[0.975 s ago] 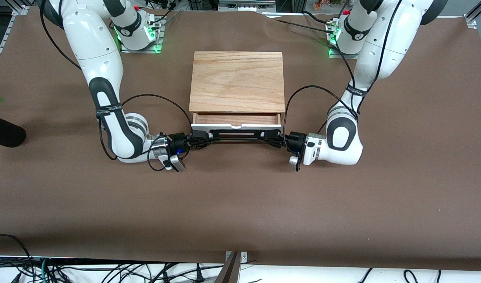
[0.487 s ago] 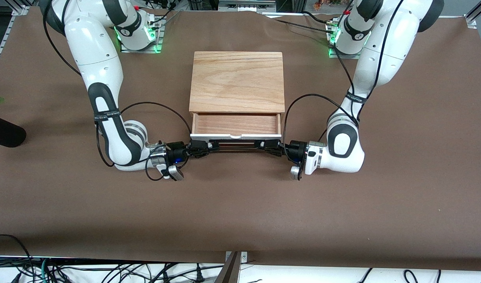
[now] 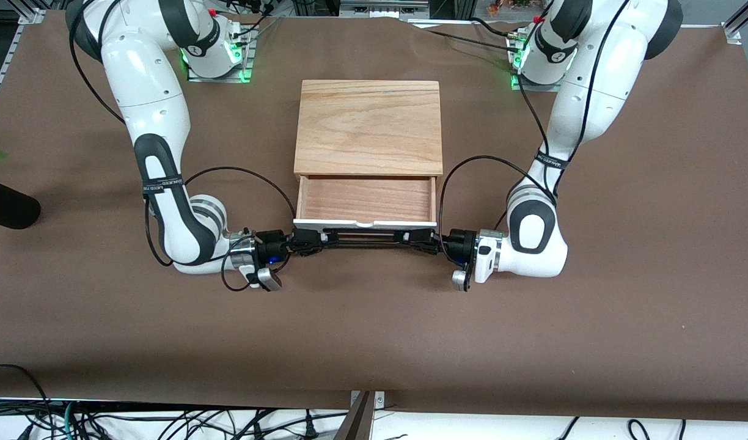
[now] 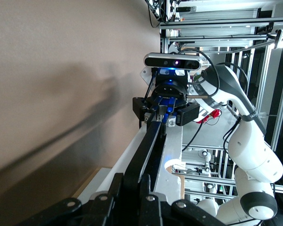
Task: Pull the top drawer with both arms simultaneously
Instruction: 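Pull the drawer out of the cabinet with both grippers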
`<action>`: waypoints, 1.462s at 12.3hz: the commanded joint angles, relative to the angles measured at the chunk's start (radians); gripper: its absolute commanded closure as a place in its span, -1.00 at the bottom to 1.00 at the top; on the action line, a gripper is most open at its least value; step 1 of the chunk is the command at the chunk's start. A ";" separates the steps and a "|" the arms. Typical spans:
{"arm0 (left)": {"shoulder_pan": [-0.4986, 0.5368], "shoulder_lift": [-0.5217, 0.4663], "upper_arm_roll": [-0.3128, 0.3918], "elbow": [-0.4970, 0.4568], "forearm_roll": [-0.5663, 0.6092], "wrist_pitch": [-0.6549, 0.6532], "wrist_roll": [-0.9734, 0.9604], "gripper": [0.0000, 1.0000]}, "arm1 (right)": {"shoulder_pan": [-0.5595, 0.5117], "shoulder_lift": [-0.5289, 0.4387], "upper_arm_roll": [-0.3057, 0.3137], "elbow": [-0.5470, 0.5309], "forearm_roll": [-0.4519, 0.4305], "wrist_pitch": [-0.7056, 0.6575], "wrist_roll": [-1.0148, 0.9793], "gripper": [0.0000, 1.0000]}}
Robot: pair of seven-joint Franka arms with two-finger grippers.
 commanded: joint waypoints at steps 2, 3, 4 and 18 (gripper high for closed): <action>-0.003 -0.005 -0.024 0.041 -0.025 -0.044 -0.095 1.00 | -0.041 0.040 0.003 0.087 0.020 0.090 0.033 0.96; -0.003 -0.005 -0.024 0.041 -0.022 -0.044 -0.094 1.00 | -0.041 0.040 0.002 0.087 0.020 0.097 0.031 0.96; -0.003 -0.005 -0.024 0.039 -0.022 -0.044 -0.094 1.00 | -0.041 0.042 0.003 0.087 0.020 0.102 0.027 0.92; 0.005 -0.016 -0.013 0.035 0.053 -0.046 -0.086 -1.00 | 0.005 0.017 -0.155 0.145 -0.126 0.163 0.056 -1.00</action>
